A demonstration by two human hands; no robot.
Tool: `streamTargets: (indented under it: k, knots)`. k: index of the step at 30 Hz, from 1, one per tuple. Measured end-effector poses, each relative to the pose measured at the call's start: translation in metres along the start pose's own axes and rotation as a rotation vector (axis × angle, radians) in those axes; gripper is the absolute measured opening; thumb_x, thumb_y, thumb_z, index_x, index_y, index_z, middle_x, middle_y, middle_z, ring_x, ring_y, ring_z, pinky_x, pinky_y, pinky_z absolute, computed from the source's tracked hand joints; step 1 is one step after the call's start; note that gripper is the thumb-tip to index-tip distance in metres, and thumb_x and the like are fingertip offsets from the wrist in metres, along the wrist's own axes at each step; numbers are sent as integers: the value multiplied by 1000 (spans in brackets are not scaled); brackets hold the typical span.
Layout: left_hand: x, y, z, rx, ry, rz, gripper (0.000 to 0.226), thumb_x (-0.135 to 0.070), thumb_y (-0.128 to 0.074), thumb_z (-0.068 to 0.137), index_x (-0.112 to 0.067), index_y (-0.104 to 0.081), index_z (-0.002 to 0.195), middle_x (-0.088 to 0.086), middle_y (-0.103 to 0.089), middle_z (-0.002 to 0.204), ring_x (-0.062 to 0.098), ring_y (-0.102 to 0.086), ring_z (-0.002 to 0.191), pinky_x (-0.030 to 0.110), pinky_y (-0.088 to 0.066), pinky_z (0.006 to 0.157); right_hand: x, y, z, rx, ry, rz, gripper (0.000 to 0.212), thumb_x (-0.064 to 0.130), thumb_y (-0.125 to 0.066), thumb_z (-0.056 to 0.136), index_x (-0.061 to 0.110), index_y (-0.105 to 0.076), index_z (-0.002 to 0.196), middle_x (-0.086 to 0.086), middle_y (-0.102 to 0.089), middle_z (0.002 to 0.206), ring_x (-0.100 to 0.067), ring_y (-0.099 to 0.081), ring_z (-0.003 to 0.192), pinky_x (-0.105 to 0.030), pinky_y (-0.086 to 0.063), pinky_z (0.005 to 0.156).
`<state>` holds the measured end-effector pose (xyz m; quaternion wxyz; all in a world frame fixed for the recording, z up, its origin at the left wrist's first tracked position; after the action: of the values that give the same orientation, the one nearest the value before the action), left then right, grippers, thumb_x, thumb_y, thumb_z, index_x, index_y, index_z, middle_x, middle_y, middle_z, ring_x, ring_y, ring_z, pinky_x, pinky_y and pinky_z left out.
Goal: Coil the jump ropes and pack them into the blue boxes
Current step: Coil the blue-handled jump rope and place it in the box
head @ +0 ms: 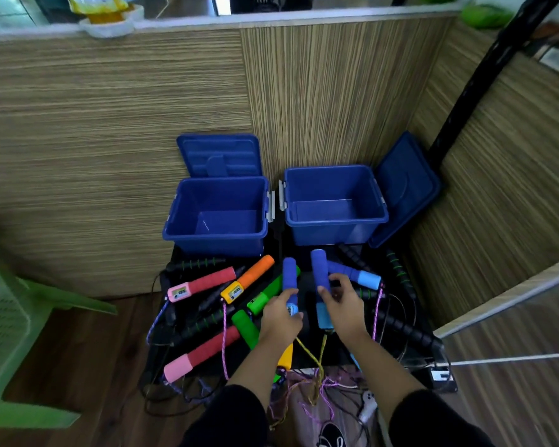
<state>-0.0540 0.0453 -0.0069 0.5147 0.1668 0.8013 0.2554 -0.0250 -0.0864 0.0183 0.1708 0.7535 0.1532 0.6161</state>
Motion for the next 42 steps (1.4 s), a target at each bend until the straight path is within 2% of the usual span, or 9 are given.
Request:
streamTargets:
  k: [8,13,19,27,29,33,36,40,42]
  knots:
    - [-28,0,-2,0,43,-317,37,-12,-62,87,-26,-60,121,4,-67,97,21,-64,85,29,-55,75,2,0,11,14,-120,123,25,20,-73,81,7,-63,99,-2,-65,87,-14,-60,79,-6,-41,60]
    - [-37,2,-2,11,86,-463,34,-9,-66,87,-28,-55,113,9,-65,96,28,-67,89,48,-58,78,7,10,10,158,-81,220,28,10,-68,84,16,-63,111,7,-65,94,-4,-62,82,-8,-48,67]
    - [-41,8,-3,109,157,-658,35,0,-61,91,-15,-47,120,9,-55,98,22,-62,88,31,-59,66,22,18,8,312,-186,346,37,0,-62,84,27,-59,109,-1,-66,94,-22,-64,81,-30,-54,63]
    - [-42,18,-8,174,175,-675,30,0,-54,95,-18,-48,119,7,-54,96,24,-61,92,38,-58,80,22,17,13,431,-194,302,48,-3,-71,75,31,-61,107,-8,-69,93,-21,-65,72,-26,-53,53]
    - [-37,23,-7,192,89,-552,34,-1,-59,90,-26,-49,110,11,-55,108,27,-61,97,41,-56,85,20,18,15,458,-198,297,51,-2,-74,72,25,-63,115,-13,-70,98,-25,-66,73,-30,-54,56]
    - [-25,40,4,1,-362,425,71,-12,-63,79,-31,-33,141,12,-25,143,35,-33,131,45,-42,100,21,18,16,516,-181,225,58,-1,-75,71,28,-61,119,-13,-72,97,-24,-63,69,-34,-49,60]
    - [-28,53,14,-59,-643,894,86,-21,-65,78,-33,-20,151,7,-5,161,29,0,149,60,-1,116,27,22,15,574,-205,218,62,-7,-70,72,29,-56,121,-10,-71,91,-16,-62,62,-29,-47,55]
    - [-28,61,24,-16,-909,977,69,-29,-78,60,-20,-59,125,2,-62,126,23,-51,127,59,-10,116,28,24,16,620,-178,175,59,-7,-73,69,24,-61,118,-9,-72,97,-20,-65,80,-34,-50,71]
    - [-22,63,26,-58,-930,919,62,-36,-75,56,-20,-63,115,-4,-66,102,19,-63,102,54,-24,114,29,26,17,596,-159,171,58,-9,-75,66,21,-63,115,-7,-71,101,-18,-66,85,-31,-53,75]
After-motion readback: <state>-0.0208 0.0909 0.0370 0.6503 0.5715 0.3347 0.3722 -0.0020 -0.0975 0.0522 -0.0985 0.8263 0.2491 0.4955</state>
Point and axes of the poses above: each hand's wrist, its own z-axis towards the middle knuckle, its own y-axis out of the back of the hand, x = y × z, the point moved 1 cm from there along z, towards the middle knuckle
